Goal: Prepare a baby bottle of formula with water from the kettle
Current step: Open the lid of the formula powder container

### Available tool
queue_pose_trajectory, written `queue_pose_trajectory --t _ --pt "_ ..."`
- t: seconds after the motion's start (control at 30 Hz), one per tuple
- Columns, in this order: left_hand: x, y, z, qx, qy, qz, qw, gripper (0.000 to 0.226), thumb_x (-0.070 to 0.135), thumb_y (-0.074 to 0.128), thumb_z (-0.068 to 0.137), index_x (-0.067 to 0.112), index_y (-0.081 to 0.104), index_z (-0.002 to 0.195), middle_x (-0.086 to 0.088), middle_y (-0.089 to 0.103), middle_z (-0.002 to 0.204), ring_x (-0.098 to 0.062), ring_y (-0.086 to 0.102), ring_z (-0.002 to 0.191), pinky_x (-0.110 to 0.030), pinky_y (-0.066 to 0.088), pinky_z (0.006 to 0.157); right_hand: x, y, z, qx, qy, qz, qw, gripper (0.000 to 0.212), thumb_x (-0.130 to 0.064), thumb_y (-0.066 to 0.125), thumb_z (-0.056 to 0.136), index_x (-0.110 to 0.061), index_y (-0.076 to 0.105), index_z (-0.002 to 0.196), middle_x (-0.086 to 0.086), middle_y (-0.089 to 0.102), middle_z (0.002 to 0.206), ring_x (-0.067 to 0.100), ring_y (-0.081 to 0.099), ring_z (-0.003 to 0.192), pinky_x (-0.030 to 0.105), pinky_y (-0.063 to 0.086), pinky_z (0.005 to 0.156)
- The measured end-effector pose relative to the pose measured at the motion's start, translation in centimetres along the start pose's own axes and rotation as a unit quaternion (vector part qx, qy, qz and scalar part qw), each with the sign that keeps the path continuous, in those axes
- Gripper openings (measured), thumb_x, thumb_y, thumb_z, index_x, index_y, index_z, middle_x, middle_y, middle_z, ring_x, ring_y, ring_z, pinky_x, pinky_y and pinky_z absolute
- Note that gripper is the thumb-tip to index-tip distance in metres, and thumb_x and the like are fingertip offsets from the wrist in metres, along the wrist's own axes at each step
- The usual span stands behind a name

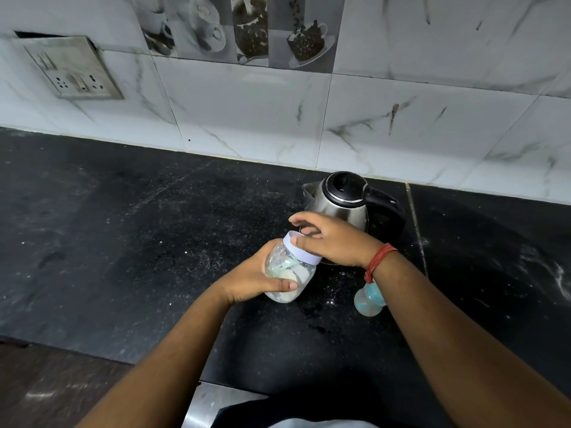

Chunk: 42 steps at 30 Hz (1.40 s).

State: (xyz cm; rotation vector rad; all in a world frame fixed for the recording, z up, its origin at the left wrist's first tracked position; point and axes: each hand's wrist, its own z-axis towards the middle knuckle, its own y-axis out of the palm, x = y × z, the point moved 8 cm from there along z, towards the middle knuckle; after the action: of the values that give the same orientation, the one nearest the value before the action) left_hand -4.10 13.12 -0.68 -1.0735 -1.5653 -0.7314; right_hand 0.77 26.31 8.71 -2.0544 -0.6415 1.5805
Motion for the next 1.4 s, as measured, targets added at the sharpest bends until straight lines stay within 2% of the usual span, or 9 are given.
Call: queue_pose_trajectory --t 0.13,0.23,0.37,0.47,0.67,0.9,1.03,1.13,1.4 --pt "0.1 -0.2 0.0 0.001 0.002 0.014 1.000 0.094 0.035 0.091 0.068 0.030 0.040 0.147 -0.001 0.061 0.138 -0.016 0.061 0.128 -0.039 0.053 0.106 0.0 0.0 0.1 0.019 0.021 -0.111 0.993 0.049 -0.058 0.059 0.093 -0.025 0.060 0.129 -0.004 0.068 0.120 0.012 0.065 0.103 0.038 0.054 0.094" --pt "0.0 0.1 -0.1 -0.007 0.003 0.012 1.000 0.094 0.034 0.090 0.067 0.030 0.040 0.146 -0.002 0.059 0.140 -0.016 0.061 0.128 -0.037 0.053 0.106 0.0 0.5 0.1 -0.002 0.009 -0.087 0.996 0.039 -0.040 0.065 0.093 -0.026 0.060 0.129 -0.008 0.062 0.124 0.010 0.061 0.110 0.031 0.051 0.099" --pt "-0.2 0.4 -0.2 -0.009 0.001 0.005 1.000 0.094 0.032 0.090 0.068 0.029 0.039 0.147 -0.002 0.058 0.140 -0.015 0.060 0.128 -0.035 0.053 0.104 0.1 1.3 -0.2 -0.071 -0.004 -0.006 0.997 0.056 -0.011 0.066 0.089 -0.027 0.051 0.141 -0.011 0.054 0.136 0.000 0.052 0.123 0.014 0.041 0.103" --pt "-0.1 0.6 -0.1 -0.011 -0.002 0.011 1.000 0.091 0.024 0.089 0.072 0.029 0.038 0.148 -0.001 0.059 0.139 -0.011 0.061 0.126 -0.029 0.053 0.100 0.2 0.9 0.2 -0.036 0.000 -0.009 0.999 0.052 -0.031 0.069 0.094 -0.029 0.049 0.142 -0.006 0.052 0.143 0.006 0.050 0.130 0.027 0.042 0.112" --pt "0.0 0.3 0.0 -0.006 0.003 0.022 1.000 0.088 0.023 0.090 0.072 0.032 0.042 0.145 -0.002 0.060 0.138 -0.017 0.061 0.127 -0.035 0.053 0.105 0.1 0.4 0.0 -0.013 0.043 -0.162 0.986 0.053 -0.064 0.061 0.089 -0.023 0.060 0.123 -0.002 0.066 0.115 0.016 0.062 0.101 0.042 0.053 0.094" --pt "-0.1 0.6 -0.2 -0.004 0.005 0.016 1.000 0.087 0.015 0.088 0.073 0.036 0.041 0.143 0.001 0.058 0.141 -0.011 0.059 0.128 -0.027 0.051 0.101 -0.6 0.8 -0.8 -0.065 -0.016 -0.103 0.992 0.065 -0.022 0.075 0.086 -0.026 0.048 0.144 -0.010 0.048 0.140 0.003 0.046 0.127 0.007 0.035 0.098" --pt "0.0 0.4 -0.2 -0.001 0.007 0.029 1.000 0.087 0.017 0.089 0.074 0.035 0.041 0.145 0.003 0.059 0.139 -0.013 0.059 0.129 -0.032 0.051 0.105 -0.7 0.1 -0.7 -0.027 -0.007 -0.113 0.993 0.067 -0.045 0.074 0.088 -0.027 0.045 0.146 -0.010 0.046 0.138 0.004 0.046 0.123 0.022 0.038 0.107" --pt "0.0 0.1 -0.3 0.003 0.009 0.029 1.000 0.088 0.023 0.091 0.072 0.038 0.043 0.144 0.003 0.060 0.138 -0.016 0.060 0.129 -0.036 0.052 0.107 0.1 0.1 -0.5 -0.020 0.029 -0.156 0.987 0.061 -0.064 0.067 0.085 -0.027 0.056 0.132 -0.007 0.063 0.122 0.012 0.061 0.106 0.038 0.052 0.098" --pt "0.1 0.1 -0.6 0.014 0.012 0.026 0.999 0.089 0.018 0.089 0.072 0.038 0.041 0.144 0.003 0.057 0.139 -0.014 0.058 0.128 -0.031 0.052 0.105 -0.6 0.1 -0.7 0.005 -0.007 -0.106 0.994 0.058 -0.037 0.075 0.087 -0.027 0.053 0.139 -0.005 0.055 0.136 0.012 0.057 0.118 0.034 0.047 0.105"
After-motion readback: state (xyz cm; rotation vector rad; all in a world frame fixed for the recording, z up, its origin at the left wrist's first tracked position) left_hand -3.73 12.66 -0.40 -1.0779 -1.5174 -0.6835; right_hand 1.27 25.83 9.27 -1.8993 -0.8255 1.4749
